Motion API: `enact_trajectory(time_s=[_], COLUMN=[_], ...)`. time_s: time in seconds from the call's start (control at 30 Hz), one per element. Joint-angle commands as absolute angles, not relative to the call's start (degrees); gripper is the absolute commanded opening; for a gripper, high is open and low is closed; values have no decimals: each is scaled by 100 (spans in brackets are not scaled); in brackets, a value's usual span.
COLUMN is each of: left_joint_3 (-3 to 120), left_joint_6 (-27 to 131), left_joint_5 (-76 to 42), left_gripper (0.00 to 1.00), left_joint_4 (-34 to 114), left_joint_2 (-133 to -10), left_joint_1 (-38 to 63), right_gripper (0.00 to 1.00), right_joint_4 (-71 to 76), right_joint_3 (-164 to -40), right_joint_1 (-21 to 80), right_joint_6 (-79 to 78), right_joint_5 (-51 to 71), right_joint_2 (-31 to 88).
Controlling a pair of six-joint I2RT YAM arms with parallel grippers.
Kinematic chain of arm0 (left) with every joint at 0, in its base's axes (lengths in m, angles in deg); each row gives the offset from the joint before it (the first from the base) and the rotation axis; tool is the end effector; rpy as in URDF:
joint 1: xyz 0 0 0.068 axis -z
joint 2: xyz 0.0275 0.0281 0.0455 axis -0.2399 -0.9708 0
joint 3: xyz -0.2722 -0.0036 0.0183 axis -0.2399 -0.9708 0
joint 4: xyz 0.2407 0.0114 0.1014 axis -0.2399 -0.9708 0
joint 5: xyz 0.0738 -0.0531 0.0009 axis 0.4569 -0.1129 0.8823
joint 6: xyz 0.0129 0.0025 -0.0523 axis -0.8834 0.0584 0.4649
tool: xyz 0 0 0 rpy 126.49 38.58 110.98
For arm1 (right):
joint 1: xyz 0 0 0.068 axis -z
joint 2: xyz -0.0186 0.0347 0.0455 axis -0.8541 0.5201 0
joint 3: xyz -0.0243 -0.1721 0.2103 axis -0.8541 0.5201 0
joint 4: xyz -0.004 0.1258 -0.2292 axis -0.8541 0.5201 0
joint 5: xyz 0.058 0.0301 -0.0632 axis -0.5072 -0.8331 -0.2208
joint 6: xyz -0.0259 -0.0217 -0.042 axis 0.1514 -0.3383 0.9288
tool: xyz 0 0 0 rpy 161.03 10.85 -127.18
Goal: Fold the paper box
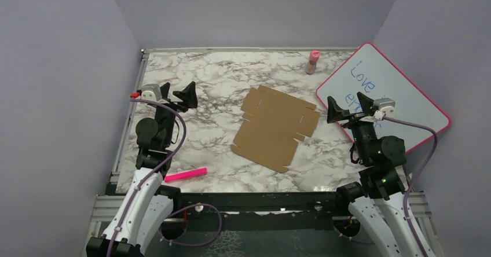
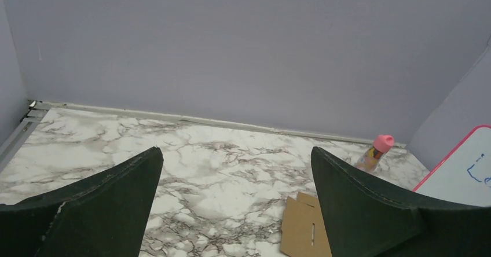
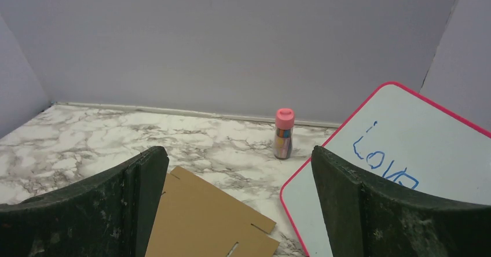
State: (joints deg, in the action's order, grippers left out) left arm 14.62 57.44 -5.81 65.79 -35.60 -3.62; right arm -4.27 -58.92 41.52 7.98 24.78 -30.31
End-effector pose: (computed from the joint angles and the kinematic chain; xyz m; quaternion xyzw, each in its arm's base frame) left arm 0.1709 -0.0289 0.3252 -0.0566 0.5942 -0.1729 0.7835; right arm 0.1078 0.0288 0.3474 -0.0511 0.5987 0.0692 0.7963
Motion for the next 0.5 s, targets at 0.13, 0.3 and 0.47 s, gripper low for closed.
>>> enact_trajectory(time_s=[0.13,0.3,0.47], left_joint_3=[1494,1521,1601], left_joint_6=[5661,5428,5240], left_joint_5=[-779,-1302,-1912], left_gripper=[99,99,99], left_joint_4=[6702,6710,6712], left_joint_2=[-3691,-3849,-4067], left_joint_1=[-333,-332,-333], right_gripper=[100,100,100], right_joint_4=[-585,-587,-560], right_joint_3=[-5833,-5822,-5826], right_joint_1=[4171,4171,4170], right_joint_6=[793,798,778], right_joint_5=[2543,2546,2495], right_joint_2=[-3045,-3058,-3053])
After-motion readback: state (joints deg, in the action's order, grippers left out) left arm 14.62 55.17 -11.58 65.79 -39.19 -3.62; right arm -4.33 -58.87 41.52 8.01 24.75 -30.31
